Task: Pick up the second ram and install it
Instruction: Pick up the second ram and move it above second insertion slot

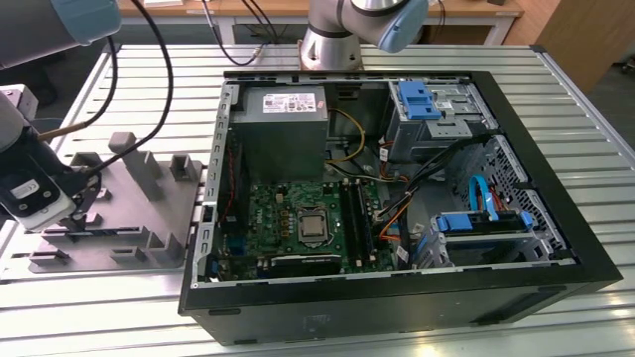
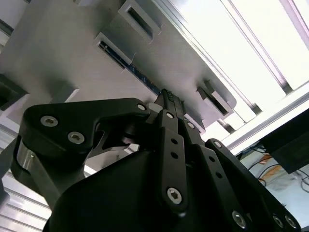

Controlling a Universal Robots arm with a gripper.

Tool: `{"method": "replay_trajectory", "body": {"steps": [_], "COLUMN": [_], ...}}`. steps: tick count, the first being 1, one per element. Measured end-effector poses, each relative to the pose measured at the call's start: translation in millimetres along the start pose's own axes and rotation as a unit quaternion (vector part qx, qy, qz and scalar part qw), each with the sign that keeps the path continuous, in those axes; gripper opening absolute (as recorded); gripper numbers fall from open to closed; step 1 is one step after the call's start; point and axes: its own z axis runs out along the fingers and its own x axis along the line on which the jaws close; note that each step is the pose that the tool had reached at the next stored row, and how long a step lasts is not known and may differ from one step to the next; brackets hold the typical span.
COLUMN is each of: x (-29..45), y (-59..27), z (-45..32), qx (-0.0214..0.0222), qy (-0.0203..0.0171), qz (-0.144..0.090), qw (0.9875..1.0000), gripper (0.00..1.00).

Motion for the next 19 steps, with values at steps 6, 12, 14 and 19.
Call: {"method": "replay_trajectory", "body": {"steps": [6, 12, 14, 19], "x": [0.0, 0.0, 0.0, 0.0], "y": [0.0, 0.0, 0.0, 0.0], "z": [0.0, 0.0, 0.0, 0.0], "qx": [0.0008, 0.0015, 0.0017, 0.0022], "qy": [0.0007, 0.0013, 0.0015, 0.0020], "qz": [-0.032, -0.059, -0.067, -0.086], "qw": [0.9995, 0.9983, 0.9978, 0.9962], "gripper": [0.10, 0.10, 0.10, 0.10]}}
